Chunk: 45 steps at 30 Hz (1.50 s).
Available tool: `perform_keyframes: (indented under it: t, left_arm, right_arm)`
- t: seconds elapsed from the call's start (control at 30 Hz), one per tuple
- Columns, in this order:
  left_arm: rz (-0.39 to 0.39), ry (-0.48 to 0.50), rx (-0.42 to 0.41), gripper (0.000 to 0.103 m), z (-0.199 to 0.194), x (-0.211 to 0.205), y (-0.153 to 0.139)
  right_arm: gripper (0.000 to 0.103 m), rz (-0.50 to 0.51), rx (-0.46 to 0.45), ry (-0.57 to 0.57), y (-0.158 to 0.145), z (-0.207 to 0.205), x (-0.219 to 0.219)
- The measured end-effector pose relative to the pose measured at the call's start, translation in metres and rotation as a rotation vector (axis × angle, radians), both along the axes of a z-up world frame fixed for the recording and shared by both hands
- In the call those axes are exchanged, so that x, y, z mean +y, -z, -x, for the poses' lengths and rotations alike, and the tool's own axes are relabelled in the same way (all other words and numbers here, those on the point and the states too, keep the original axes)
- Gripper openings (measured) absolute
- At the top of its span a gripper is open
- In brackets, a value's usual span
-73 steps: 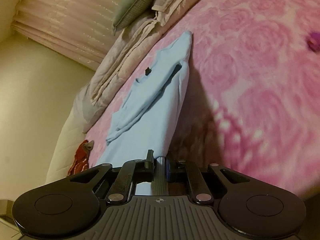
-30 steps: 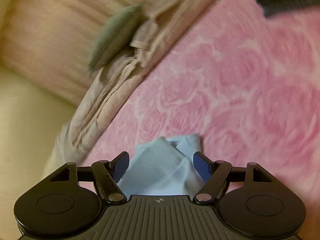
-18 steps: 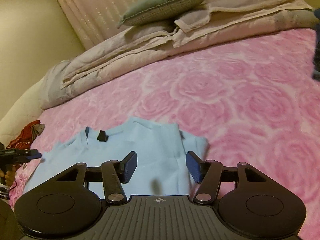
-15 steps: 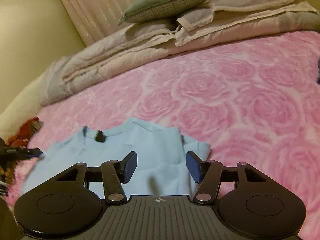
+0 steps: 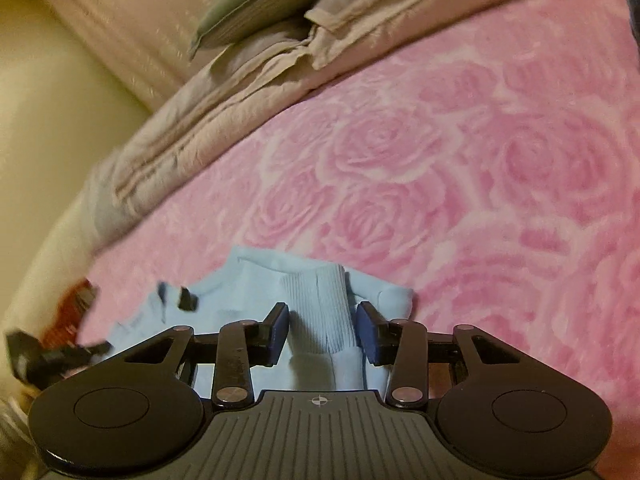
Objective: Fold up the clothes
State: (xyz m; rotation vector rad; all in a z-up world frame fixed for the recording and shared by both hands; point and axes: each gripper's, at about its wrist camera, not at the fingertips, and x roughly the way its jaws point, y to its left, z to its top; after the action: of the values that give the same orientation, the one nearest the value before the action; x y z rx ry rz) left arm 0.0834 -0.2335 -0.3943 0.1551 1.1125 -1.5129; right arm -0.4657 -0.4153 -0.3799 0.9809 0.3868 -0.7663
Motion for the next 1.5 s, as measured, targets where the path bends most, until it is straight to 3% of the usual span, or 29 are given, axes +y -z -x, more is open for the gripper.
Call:
perform_keyframes:
  t: [0.07, 0.17, 0.2, 0.23, 0.33, 0.53, 0.67, 1.07, 1.27, 1.3, 1.37, 1.4, 1.5]
  left_arm:
    - [0.001, -0.01, 0.025, 0.032, -0.003, 0.0, 0.002]
    - [0.004, -0.013, 0.039, 0.028, -0.004, -0.001, 0.003]
    - [0.006, -0.013, 0.039, 0.018, -0.004, -0.002, 0.004]
    - [0.009, -0.01, 0.025, 0.013, -0.002, -0.002, 0.003]
    - [0.041, 0.019, -0.038, 0.008, 0.004, 0.002, -0.005]
    - [0.154, 0.043, -0.18, 0.008, 0.016, 0.008, -0.028]
    - [0.217, 0.037, -0.263, 0.008, 0.024, 0.006, -0.04]
    - [0.207, -0.036, -0.314, 0.009, 0.024, -0.028, -0.026]
    - [0.068, -0.017, -0.405, 0.013, 0.034, -0.043, 0.001]
    - [0.062, -0.024, -0.412, 0.017, 0.035, -0.044, 0.001]
    - [0.054, -0.058, -0.42, 0.025, 0.032, -0.042, -0.004]
    - [0.052, -0.079, -0.423, 0.028, 0.03, -0.04, -0.007]
    - [0.061, -0.17, -0.377, 0.025, 0.019, -0.024, -0.023]
  right_arm:
    - [0.041, -0.044, -0.058, 0.015, 0.005, 0.006, -0.006]
    - [0.041, -0.043, -0.057, 0.004, 0.003, 0.002, -0.01]
    - [0.036, -0.037, -0.051, -0.002, 0.002, 0.0, -0.011]
    - [0.021, -0.017, -0.023, -0.016, 0.001, -0.004, -0.01]
    - [0.014, 0.06, 0.052, -0.056, -0.006, -0.013, -0.003]
    - [0.012, 0.282, 0.1, -0.088, -0.035, -0.018, 0.022]
    - [0.012, 0.365, 0.152, -0.064, -0.046, -0.031, 0.024]
    - [0.012, 0.388, 0.274, -0.021, -0.026, -0.059, -0.004]
    - [0.013, 0.338, 0.399, -0.03, 0.008, -0.08, -0.014]
    - [0.016, 0.337, 0.412, -0.021, 0.007, -0.08, -0.014]
    - [0.049, 0.336, 0.438, -0.001, 0.004, -0.081, -0.013]
    - [0.072, 0.359, 0.473, 0.022, -0.001, -0.079, -0.01]
    - [0.074, 0.43, 0.534, 0.06, -0.022, -0.073, 0.002]
